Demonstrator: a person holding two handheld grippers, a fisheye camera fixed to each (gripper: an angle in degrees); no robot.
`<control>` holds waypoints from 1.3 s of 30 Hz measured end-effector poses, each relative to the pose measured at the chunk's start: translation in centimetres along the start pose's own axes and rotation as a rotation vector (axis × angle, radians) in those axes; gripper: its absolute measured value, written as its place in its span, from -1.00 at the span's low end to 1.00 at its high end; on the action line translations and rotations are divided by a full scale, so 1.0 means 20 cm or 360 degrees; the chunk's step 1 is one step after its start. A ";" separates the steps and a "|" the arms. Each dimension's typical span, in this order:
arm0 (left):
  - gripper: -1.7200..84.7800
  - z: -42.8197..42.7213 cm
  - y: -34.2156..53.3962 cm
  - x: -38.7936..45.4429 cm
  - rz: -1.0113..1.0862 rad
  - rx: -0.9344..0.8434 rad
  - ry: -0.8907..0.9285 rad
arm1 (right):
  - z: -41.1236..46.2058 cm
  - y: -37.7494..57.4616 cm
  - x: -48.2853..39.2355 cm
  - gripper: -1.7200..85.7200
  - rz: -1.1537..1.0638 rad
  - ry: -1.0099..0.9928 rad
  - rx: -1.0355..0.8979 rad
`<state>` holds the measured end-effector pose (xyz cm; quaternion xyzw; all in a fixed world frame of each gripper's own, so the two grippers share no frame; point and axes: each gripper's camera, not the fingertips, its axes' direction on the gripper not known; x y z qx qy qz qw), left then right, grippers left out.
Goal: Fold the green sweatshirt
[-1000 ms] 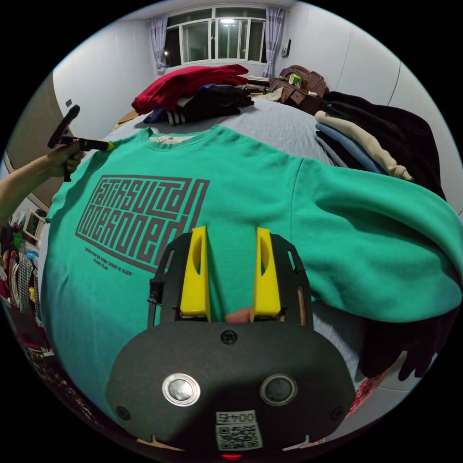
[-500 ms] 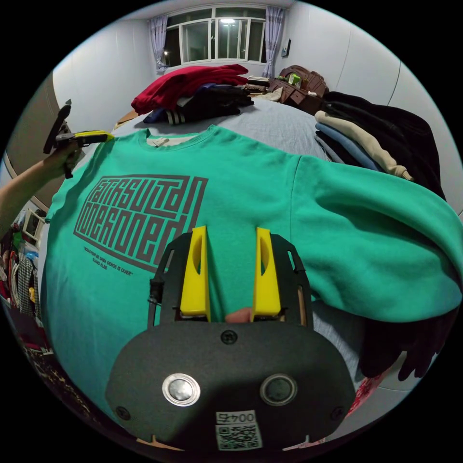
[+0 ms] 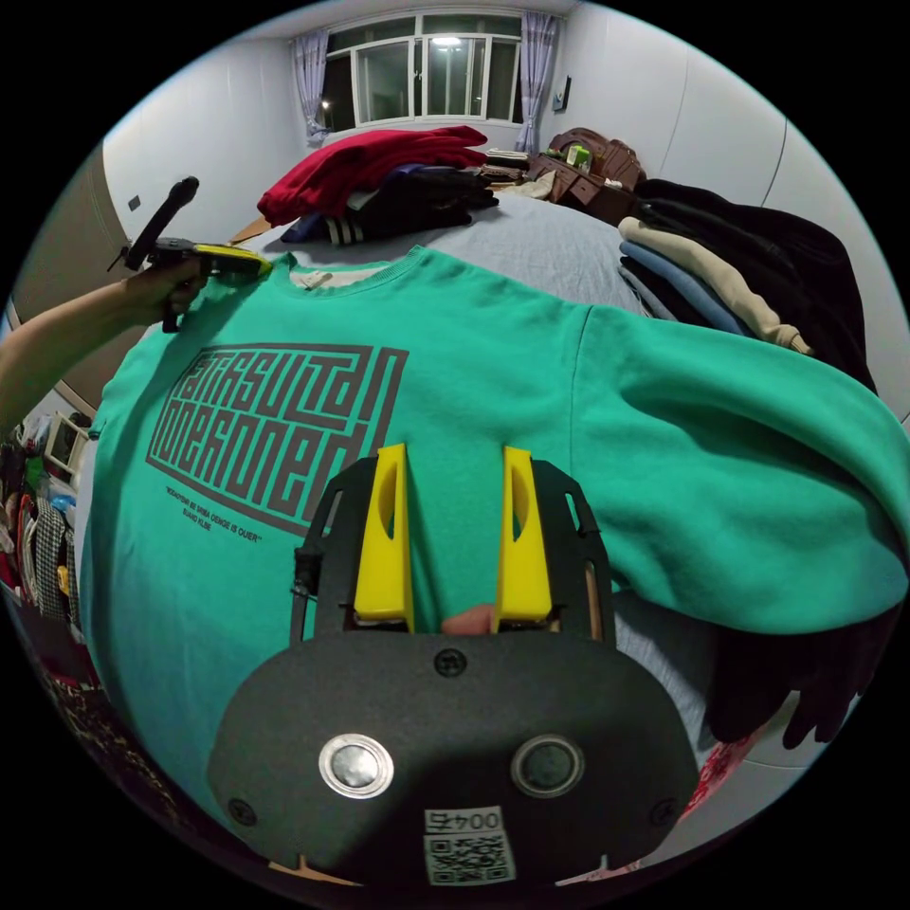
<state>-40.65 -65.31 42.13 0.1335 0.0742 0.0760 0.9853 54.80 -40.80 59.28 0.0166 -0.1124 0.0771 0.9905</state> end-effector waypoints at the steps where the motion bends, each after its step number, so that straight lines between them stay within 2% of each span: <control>1: -0.89 0.00 0.00 0.00 0.0003 0.0013 0.0004 | 0.00 0.00 0.00 -0.64 0.0000 0.0000 0.0000; 3: -0.88 0.14 0.01 0.01 0.0018 -0.0218 -0.0085 | 0.01 -0.01 0.01 -0.64 0.0001 0.0000 -0.0001; 4: -0.87 0.13 0.03 0.00 -0.0022 -0.0134 -0.0079 | 0.01 -0.01 0.01 -0.64 0.0002 0.0001 0.0000; 8: -0.76 0.10 0.04 -0.07 -0.0221 -0.0146 -0.0064 | 0.01 -0.02 0.02 -0.64 0.0002 0.0001 -0.0001; 12: -0.72 -0.12 0.16 -0.06 -0.0275 0.0038 0.0096 | 0.01 -0.02 0.03 -0.64 0.0003 0.0000 -0.0002; 18: -0.73 -0.02 0.44 -0.03 -0.0424 -0.0181 -0.0036 | 0.00 -0.04 0.04 -0.64 0.0003 0.0000 -0.0003; 22: -0.73 0.00 0.47 -0.11 -0.0576 -0.0112 0.0069 | -0.01 -0.05 0.05 -0.64 0.0003 0.0001 -0.0004; 27: -0.58 -0.12 0.49 0.16 -0.0471 -0.0134 0.0254 | -0.02 -0.07 0.06 -0.64 0.0003 0.0000 -0.0004; 31: -0.60 -0.12 0.60 0.45 -0.0304 -0.0194 0.0293 | -0.03 -0.08 0.07 -0.64 0.0003 -0.0001 -0.0005; 34: -0.63 -0.09 0.72 0.58 -0.0307 -0.0074 0.0144 | -0.04 -0.10 0.07 -0.64 0.0004 -0.0003 -0.0005; 39: -0.70 -0.06 0.74 0.69 -0.0313 -0.0111 -0.0038 | -0.05 -0.12 0.08 -0.64 0.0006 -0.0007 -0.0006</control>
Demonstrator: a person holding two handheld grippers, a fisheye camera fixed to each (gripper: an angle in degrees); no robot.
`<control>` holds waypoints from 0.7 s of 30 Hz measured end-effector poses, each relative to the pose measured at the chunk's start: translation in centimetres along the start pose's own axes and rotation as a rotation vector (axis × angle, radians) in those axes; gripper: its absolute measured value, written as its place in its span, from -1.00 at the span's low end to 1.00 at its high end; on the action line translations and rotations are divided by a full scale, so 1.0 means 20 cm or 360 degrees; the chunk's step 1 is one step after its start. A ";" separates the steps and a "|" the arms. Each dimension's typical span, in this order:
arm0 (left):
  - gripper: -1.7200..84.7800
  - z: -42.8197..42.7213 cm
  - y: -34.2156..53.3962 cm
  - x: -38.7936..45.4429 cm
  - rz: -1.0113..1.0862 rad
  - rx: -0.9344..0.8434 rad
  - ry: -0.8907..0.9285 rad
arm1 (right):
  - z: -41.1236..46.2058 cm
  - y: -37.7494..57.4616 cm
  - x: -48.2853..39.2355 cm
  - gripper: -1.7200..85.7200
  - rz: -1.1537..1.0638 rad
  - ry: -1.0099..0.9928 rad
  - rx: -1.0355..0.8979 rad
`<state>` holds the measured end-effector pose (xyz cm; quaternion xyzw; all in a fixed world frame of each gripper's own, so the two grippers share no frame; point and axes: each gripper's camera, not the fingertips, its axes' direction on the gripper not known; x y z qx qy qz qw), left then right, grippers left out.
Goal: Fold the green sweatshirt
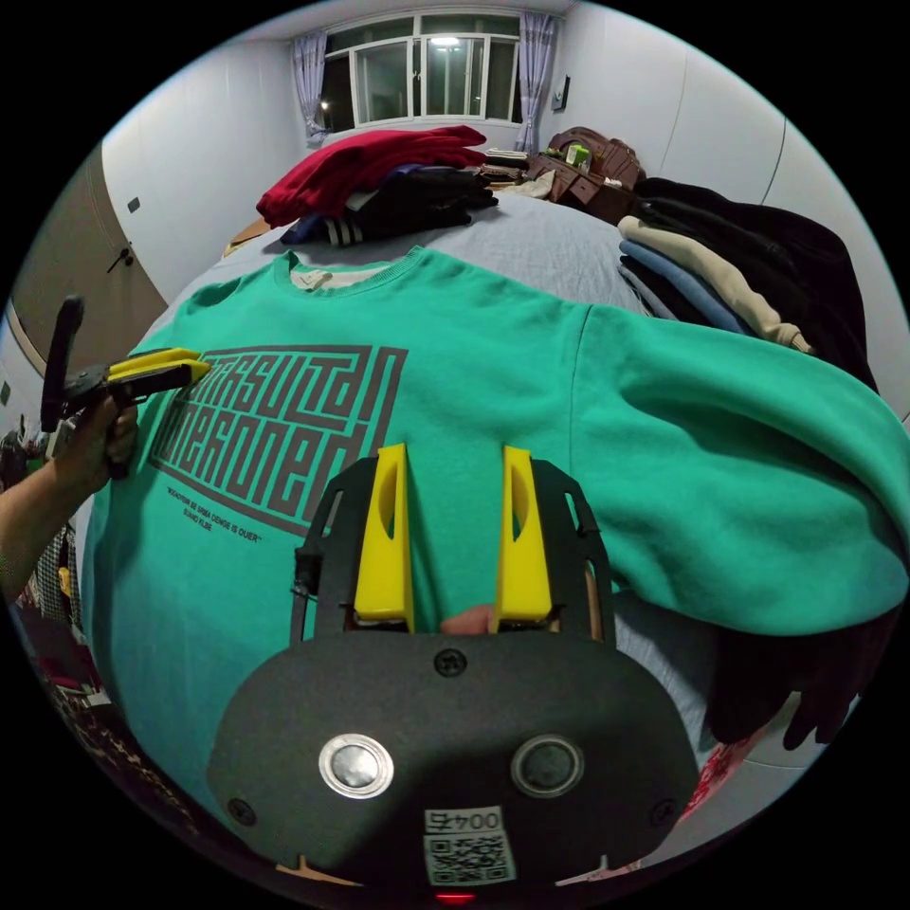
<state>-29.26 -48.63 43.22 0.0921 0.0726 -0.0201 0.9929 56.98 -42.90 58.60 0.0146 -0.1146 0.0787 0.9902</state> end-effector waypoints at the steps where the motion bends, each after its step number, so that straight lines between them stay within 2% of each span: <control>1: -0.71 0.00 0.00 0.01 0.0004 0.0001 -0.0007 | 0.00 0.00 0.00 -0.64 0.0001 -0.0001 0.0000; 7: -0.72 0.02 0.05 0.06 -0.0008 -0.0001 0.0018 | -0.02 -0.04 0.05 -0.66 0.0058 -0.0040 0.0001; 10: -0.73 0.03 0.08 0.08 -0.0012 -0.0001 0.0025 | -0.05 -0.10 0.11 -0.73 0.0139 -0.0111 -0.0069; 13: -0.73 0.03 0.11 0.11 -0.0014 -0.0001 0.0030 | -0.15 -0.24 0.21 -0.74 0.0105 -0.0141 0.0080; 15: -0.73 0.04 0.13 0.12 -0.0015 -0.0001 0.0030 | -0.18 -0.41 0.30 -0.71 0.0032 -0.0035 0.0139; 21: -0.73 0.04 0.18 0.15 -0.0021 -0.0003 0.0041 | 0.01 -0.77 0.48 -0.58 -0.0054 0.0070 -0.0163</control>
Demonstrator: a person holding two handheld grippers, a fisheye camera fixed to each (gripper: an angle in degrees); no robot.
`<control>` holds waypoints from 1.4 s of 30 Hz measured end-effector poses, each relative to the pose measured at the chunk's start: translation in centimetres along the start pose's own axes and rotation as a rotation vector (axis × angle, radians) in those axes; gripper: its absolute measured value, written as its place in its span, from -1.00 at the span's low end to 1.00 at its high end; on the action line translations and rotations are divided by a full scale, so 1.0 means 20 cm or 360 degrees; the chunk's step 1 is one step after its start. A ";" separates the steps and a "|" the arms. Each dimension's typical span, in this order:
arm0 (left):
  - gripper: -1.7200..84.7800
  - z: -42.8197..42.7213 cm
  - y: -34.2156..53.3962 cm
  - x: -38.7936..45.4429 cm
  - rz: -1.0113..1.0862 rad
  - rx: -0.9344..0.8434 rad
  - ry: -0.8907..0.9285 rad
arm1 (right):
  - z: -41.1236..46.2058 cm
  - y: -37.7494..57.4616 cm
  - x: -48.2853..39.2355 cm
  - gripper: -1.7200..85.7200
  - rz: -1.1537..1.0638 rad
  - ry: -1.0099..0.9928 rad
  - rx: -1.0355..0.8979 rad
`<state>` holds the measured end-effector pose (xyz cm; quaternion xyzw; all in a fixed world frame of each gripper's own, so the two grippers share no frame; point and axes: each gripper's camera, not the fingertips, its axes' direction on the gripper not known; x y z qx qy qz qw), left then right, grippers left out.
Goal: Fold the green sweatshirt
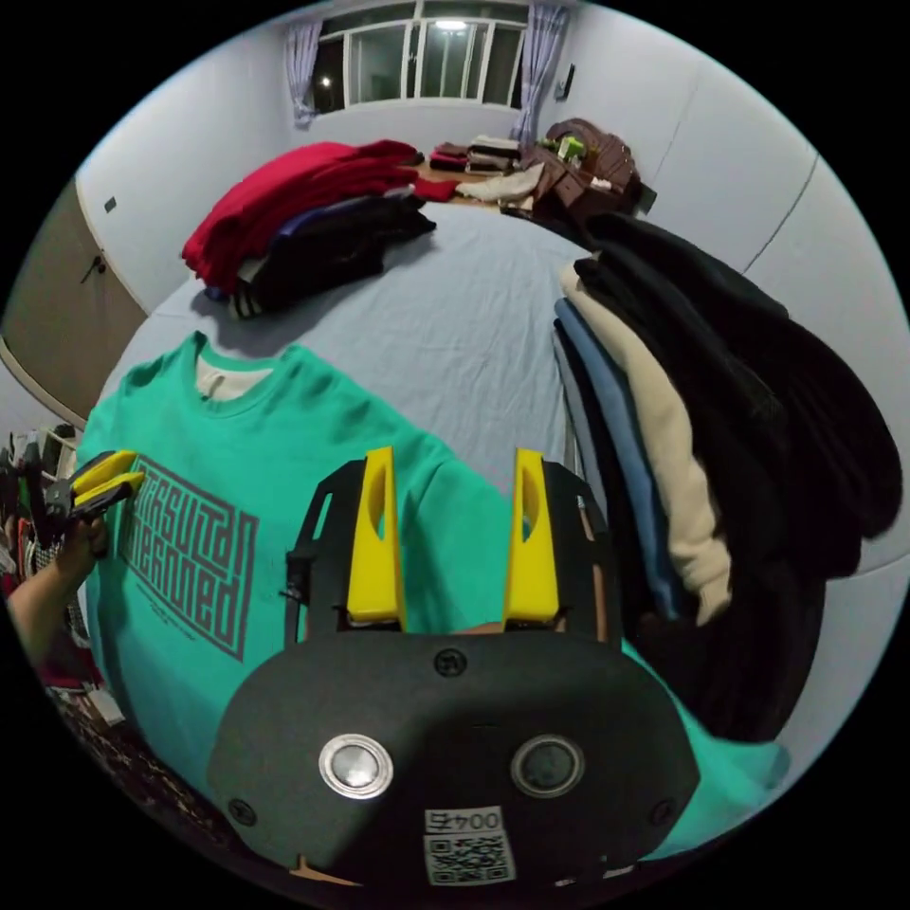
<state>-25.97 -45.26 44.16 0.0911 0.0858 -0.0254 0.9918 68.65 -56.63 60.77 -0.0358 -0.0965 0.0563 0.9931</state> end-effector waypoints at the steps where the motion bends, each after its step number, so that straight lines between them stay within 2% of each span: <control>1: -0.73 0.00 0.01 0.00 0.0000 0.0000 0.0000 | 0.02 -0.02 0.01 -0.57 0.0000 -0.0013 -0.0032; 4: -0.73 0.00 0.03 0.01 -0.0003 -0.0001 0.0005 | 0.14 -0.11 0.04 -0.59 -0.0017 -0.0151 -0.0283; 7: -0.73 -0.01 0.06 0.01 -0.0005 -0.0002 0.0010 | 0.22 -0.13 0.00 -0.73 -0.0111 -0.0236 -0.0442; 9: -0.73 -0.02 0.09 0.01 -0.0005 -0.0002 0.0010 | 0.18 -0.14 -0.01 -0.84 -0.0132 -0.0175 -0.0364; 16: -0.73 -0.04 0.15 -0.03 -0.0007 -0.0005 0.0010 | 0.24 -0.12 0.03 -0.84 0.0038 -0.0190 -0.0250; 19: -0.73 -0.06 0.18 -0.06 -0.0009 -0.0006 0.0012 | 0.25 -0.11 0.05 -0.80 0.0098 -0.0221 -0.0246; 20: -0.73 -0.07 0.19 -0.07 -0.0009 -0.0006 0.0011 | 0.22 -0.10 0.05 -0.74 0.0143 -0.0134 -0.0230; 23: -0.73 -0.10 0.22 -0.11 -0.0009 -0.0007 0.0008 | 0.07 -0.04 -0.03 -0.68 0.0133 -0.0006 -0.0021; 25: -0.73 -0.11 0.24 -0.14 -0.0009 -0.0008 0.0008 | -0.01 0.04 -0.14 -0.68 0.0079 -0.0056 0.0019; 32: -0.73 -0.19 0.31 -0.30 -0.0014 -0.0011 0.0014 | -0.07 0.66 -0.62 -0.66 0.0050 -0.0505 -0.0364; 36: -0.73 -0.24 0.34 -0.43 -0.0015 -0.0013 0.0016 | -0.09 1.03 -0.84 -0.67 0.0140 -0.0533 -0.0612; 42: -0.73 -0.33 0.39 -0.66 -0.0026 -0.0017 0.0034 | -0.05 1.11 -0.97 -0.70 0.0237 -0.0373 -0.0735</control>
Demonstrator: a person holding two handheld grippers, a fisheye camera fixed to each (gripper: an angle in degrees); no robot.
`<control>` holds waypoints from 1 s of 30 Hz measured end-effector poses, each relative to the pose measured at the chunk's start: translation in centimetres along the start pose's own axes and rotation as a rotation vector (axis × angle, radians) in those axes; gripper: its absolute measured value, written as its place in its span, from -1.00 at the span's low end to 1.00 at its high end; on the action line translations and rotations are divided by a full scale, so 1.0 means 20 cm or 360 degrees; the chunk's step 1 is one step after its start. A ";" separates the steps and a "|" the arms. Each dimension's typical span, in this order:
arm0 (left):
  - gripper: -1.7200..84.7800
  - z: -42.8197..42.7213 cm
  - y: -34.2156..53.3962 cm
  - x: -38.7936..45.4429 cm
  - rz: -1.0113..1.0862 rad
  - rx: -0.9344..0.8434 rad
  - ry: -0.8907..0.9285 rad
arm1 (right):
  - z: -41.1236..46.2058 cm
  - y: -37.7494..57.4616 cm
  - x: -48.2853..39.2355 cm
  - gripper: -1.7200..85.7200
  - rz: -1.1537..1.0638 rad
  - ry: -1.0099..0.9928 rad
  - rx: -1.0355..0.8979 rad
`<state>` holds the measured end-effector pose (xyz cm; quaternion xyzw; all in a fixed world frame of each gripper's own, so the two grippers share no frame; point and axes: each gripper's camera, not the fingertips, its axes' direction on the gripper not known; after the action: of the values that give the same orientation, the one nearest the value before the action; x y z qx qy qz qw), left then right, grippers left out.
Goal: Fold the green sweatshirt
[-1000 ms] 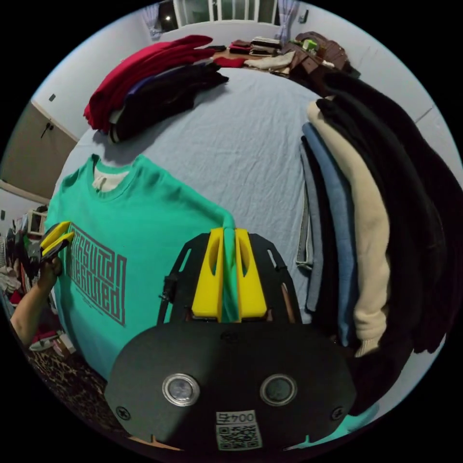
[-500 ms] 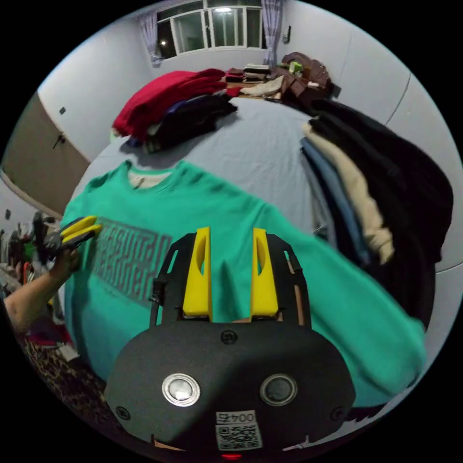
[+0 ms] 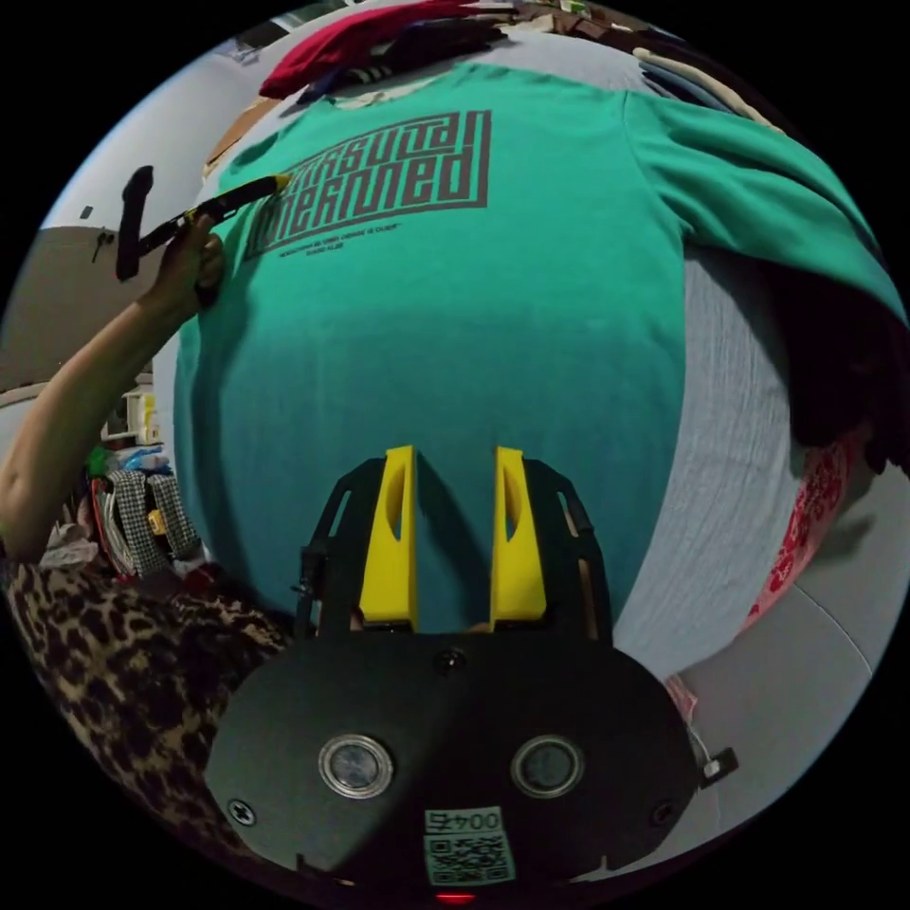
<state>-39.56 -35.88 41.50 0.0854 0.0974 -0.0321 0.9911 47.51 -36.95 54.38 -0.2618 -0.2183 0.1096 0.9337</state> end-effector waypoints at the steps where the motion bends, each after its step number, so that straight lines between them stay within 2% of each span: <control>1: -0.73 -0.01 0.00 -0.03 -0.0004 -0.0001 0.0007 | 0.01 -0.01 -0.01 -0.71 0.0007 0.0053 -0.0010; 2: -0.73 -0.03 0.01 -0.09 -0.0013 -0.0001 0.0024 | 0.02 -0.03 -0.02 -0.74 -0.0021 0.0152 -0.0043; 4: -0.73 -0.07 0.02 -0.22 -0.0058 -0.0002 0.0104 | 0.03 -0.06 -0.01 -0.78 -0.0042 0.0123 -0.0082; 7: -0.71 -0.13 0.01 -0.59 -0.0366 -0.0158 0.0649 | 0.05 -0.08 0.03 -0.80 -0.0026 0.0031 -0.0133; 9: -0.68 -0.32 0.14 -0.91 -0.0625 0.0067 0.1028 | 0.07 -0.09 0.05 -0.82 -0.0026 -0.0029 -0.0157; 10: -0.67 -0.38 0.19 -1.00 -0.0701 0.0153 0.1106 | 0.07 -0.10 0.06 -0.82 -0.0018 -0.0043 -0.0165; 12: -0.63 -0.61 0.50 -1.36 -0.1043 0.0464 0.1389 | 0.09 -0.11 0.05 -0.82 -0.0011 -0.0049 -0.0200; 15: -0.58 -0.79 1.04 -1.80 -0.1537 0.0760 0.1626 | 0.11 -0.12 0.01 -0.82 -0.0024 0.0002 -0.0228; 18: -0.56 -0.85 1.59 -2.15 -0.2015 0.0942 0.1606 | 0.14 -0.13 -0.02 -0.82 -0.0043 0.0043 -0.0249; 21: -0.55 -0.79 1.90 -2.35 -0.2280 0.0881 0.1623 | 0.16 -0.14 -0.03 -0.82 -0.0026 0.0044 -0.0289; 24: -0.54 -0.67 2.04 -2.48 -0.2427 0.0788 0.1683 | 0.18 -0.15 -0.04 -0.82 0.0006 0.0056 -0.0334; 27: -0.53 -0.58 2.09 -2.57 -0.2520 0.0814 0.1739 | 0.21 -0.16 -0.06 -0.82 0.0028 0.0081 -0.0365; 30: -0.53 -0.51 2.06 -2.65 -0.2523 0.0750 0.1766 | 0.22 -0.15 -0.08 -0.82 0.0040 0.0098 -0.0376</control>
<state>-90.05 8.92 48.87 0.1931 0.5670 -0.6590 0.4549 44.36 -37.97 58.85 -0.3760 -0.1977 0.0868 0.9011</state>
